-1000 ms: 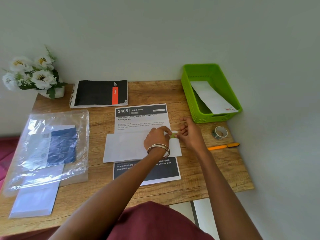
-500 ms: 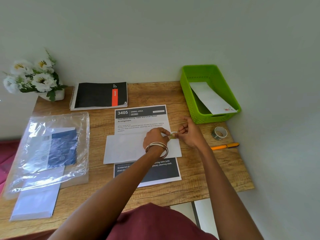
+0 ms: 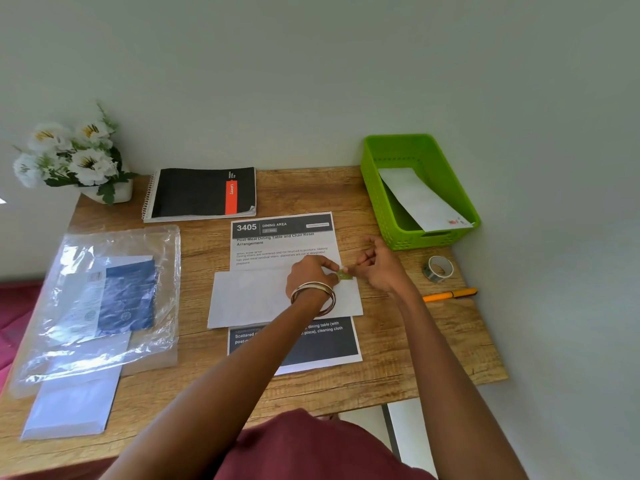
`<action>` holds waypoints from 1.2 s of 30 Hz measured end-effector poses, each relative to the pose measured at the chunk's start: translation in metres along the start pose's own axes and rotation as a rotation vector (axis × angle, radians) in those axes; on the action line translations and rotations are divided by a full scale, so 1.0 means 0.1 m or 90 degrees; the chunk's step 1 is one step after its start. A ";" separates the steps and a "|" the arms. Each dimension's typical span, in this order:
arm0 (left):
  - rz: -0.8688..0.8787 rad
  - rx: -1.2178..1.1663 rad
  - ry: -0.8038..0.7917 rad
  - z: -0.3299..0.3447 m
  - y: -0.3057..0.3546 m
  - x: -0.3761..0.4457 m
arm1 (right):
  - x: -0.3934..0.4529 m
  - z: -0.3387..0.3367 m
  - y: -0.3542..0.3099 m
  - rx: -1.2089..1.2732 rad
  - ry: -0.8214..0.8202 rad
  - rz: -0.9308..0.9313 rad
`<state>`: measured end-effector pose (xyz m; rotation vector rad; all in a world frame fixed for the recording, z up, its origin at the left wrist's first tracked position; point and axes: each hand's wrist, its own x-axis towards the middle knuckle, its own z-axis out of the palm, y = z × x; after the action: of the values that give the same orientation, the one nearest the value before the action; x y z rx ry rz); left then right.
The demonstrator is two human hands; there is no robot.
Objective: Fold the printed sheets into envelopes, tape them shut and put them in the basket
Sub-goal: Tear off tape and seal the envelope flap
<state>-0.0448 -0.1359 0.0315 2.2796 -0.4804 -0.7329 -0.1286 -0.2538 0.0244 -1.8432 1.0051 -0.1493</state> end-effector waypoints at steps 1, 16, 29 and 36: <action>-0.005 0.002 0.001 0.00 0.00 0.00 | 0.00 0.03 -0.01 -0.017 0.011 0.000; 0.056 -0.096 -0.015 -0.08 -0.17 -0.02 | -0.28 0.08 0.03 -0.010 0.122 -0.013; -0.207 0.151 0.214 -0.93 -0.92 -0.28 | -0.58 0.36 -0.09 -0.101 0.181 0.140; -0.173 -0.046 0.253 -0.97 -0.95 -0.25 | -0.57 0.27 -0.14 0.219 0.123 0.197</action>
<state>0.0084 -0.0087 0.0329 2.3667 0.0415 -0.3952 -0.1437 -0.1932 0.0396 -1.3635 1.2970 -0.2974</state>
